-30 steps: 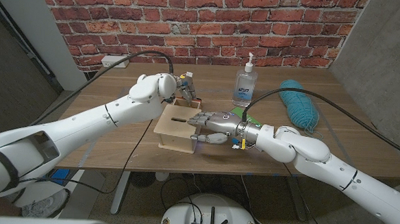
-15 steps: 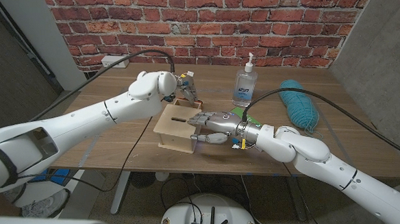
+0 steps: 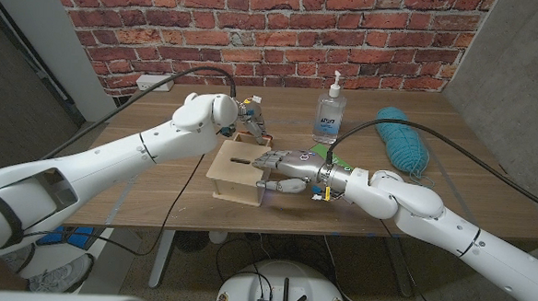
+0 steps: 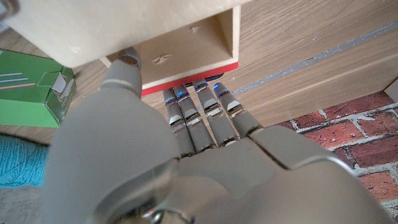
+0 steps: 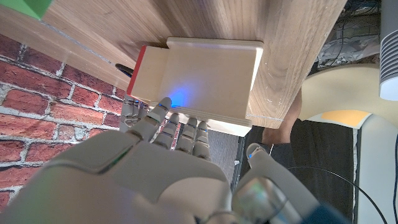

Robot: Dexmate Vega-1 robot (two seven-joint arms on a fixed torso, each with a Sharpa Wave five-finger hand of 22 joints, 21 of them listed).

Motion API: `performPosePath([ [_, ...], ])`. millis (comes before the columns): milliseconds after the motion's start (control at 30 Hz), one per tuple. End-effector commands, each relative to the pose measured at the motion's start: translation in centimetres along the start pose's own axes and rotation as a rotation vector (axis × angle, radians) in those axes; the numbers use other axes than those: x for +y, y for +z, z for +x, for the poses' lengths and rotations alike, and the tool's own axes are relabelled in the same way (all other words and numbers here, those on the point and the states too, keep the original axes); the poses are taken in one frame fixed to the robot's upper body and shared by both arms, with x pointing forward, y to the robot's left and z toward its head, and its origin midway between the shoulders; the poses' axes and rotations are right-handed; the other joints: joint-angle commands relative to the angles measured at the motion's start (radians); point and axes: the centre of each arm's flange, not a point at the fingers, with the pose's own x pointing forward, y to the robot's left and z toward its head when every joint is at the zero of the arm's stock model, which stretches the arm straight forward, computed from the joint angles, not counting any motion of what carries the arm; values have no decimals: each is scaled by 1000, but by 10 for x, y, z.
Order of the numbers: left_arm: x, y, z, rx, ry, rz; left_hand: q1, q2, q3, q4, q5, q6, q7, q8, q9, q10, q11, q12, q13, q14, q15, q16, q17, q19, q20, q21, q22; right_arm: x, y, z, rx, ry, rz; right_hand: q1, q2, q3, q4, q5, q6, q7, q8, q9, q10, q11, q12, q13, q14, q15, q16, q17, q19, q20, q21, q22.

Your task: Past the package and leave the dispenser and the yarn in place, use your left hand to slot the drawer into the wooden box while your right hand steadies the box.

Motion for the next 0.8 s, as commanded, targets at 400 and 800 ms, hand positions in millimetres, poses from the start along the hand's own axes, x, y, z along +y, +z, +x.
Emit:
performPosePath([
  [400, 15, -2, -11, -28, 110, 25, -5, 20, 2, 5, 0, -9, -1, 7, 2, -10, -1, 10, 3, -12, -125, 8, 4, -8, -140, 1, 2, 2, 1, 0, -2, -2, 5, -9, 114, 5, 1, 0, 10, 2, 5, 4, 10, -1, 5, 3, 10, -76, 6, 6, 14, -91, -2, 2],
  [800, 25, -9, -9, -65, 134, -51, -14, 51, 18, 11, 3, 4, -14, 16, 3, -14, -7, 13, 3, -37, -128, 4, 2, -15, -136, 1, 2, 1, 1, -1, 5, 2, 8, -8, 115, 6, 1, 0, 10, 1, 5, 4, 12, -1, 4, 4, 11, -76, 6, 7, 14, -91, -2, 2],
])
